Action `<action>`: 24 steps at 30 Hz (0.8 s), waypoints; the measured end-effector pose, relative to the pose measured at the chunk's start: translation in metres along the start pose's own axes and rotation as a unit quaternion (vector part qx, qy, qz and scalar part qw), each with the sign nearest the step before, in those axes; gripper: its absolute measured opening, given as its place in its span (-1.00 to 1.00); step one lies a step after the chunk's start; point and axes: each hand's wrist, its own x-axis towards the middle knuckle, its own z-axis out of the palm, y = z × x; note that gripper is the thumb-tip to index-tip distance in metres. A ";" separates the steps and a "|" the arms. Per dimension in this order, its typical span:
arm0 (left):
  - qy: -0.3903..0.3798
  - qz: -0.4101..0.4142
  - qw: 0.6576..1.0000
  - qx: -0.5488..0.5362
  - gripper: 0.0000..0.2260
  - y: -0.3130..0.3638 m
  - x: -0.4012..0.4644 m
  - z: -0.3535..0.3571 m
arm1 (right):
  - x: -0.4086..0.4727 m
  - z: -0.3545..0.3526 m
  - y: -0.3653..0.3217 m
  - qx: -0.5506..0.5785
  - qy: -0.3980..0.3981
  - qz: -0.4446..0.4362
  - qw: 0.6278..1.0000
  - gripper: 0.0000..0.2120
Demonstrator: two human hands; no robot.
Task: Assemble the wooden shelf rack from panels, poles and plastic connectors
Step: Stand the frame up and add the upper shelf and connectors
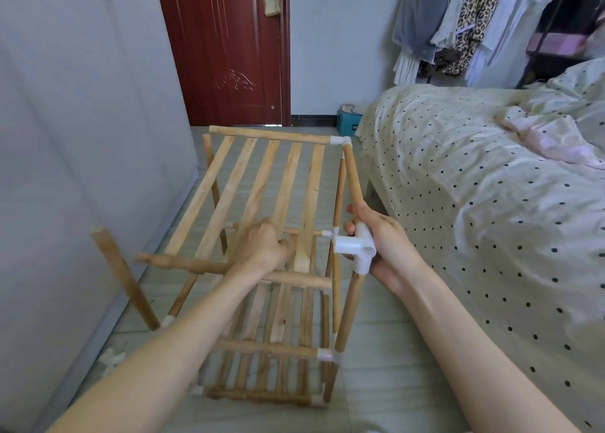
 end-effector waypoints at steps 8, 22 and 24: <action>-0.007 0.012 1.000 -0.018 -0.46 0.030 -0.006 -0.075 | -0.005 0.009 0.004 0.042 0.005 0.012 0.999 -0.81; -0.019 0.022 1.000 -0.007 -0.86 0.053 -0.009 -0.098 | -0.006 0.006 0.001 0.048 -0.003 0.007 0.999 -0.81; -0.018 0.025 1.000 -0.006 -0.85 0.054 -0.011 -0.096 | -0.006 0.007 0.000 0.054 0.005 0.008 0.998 -0.81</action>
